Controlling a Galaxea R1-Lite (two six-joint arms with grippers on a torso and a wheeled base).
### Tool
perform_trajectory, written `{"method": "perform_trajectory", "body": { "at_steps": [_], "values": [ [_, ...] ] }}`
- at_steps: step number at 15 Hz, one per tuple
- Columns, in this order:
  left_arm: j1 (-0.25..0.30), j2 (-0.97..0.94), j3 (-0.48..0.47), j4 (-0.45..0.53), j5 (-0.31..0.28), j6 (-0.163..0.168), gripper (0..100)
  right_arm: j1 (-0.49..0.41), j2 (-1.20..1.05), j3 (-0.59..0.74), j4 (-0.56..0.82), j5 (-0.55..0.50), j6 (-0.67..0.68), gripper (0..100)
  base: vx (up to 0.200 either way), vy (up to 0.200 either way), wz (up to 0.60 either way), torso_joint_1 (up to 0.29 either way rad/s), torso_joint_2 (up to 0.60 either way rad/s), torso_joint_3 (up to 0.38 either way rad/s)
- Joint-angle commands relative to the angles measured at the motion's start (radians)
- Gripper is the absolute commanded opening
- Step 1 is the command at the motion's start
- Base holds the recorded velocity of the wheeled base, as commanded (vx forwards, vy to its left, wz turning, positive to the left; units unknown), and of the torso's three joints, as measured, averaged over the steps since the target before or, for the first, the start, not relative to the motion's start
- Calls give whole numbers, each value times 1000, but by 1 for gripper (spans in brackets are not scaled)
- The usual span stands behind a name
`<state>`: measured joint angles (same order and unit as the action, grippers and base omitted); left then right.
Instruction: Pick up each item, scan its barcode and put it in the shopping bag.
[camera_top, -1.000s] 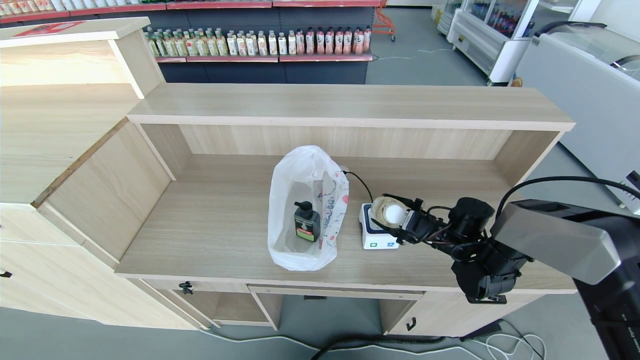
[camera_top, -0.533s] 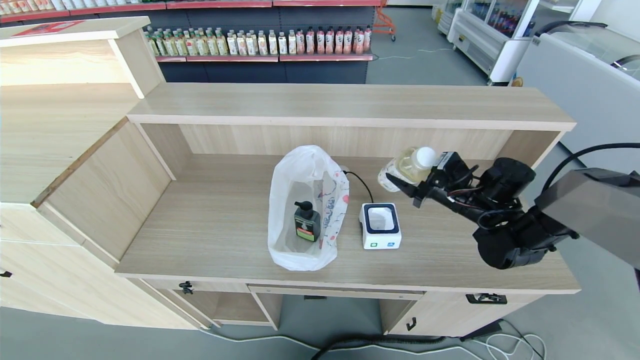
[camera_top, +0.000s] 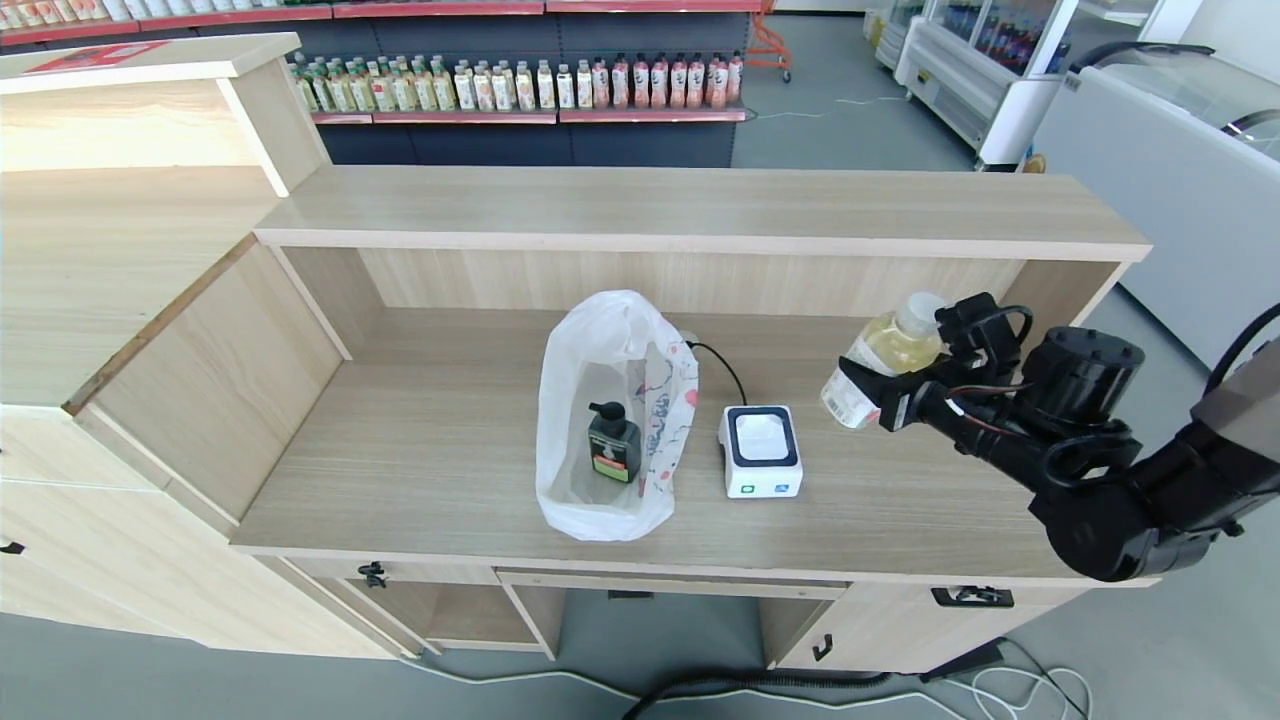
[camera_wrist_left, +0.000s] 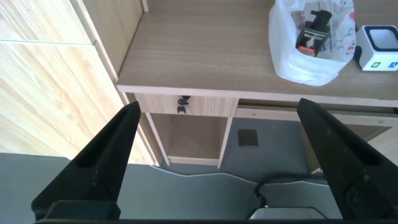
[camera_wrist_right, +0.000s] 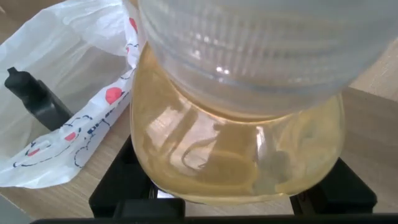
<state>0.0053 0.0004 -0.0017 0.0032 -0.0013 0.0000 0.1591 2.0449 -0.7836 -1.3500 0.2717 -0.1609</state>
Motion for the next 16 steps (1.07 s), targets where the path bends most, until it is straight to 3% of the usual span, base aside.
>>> {"method": "perform_trajectory", "body": {
  "at_steps": [1,5,14,16],
  "values": [
    [-1,0,0,0,0,2,100,-1,-31,23,-1,-8,6,0,0,0,0,0,0,0],
    [1,0,0,0,0,2,100,3,-31,23,-11,-8,4,0,0,0,0,0,0,0],
    [-1,0,0,0,0,2,100,51,-38,12,-26,-6,41,0,0,200,0,2,3,2],
    [1,0,0,0,0,2,100,71,-25,-5,-18,-3,64,0,200,100,0,-7,2,5]
  ]
}}
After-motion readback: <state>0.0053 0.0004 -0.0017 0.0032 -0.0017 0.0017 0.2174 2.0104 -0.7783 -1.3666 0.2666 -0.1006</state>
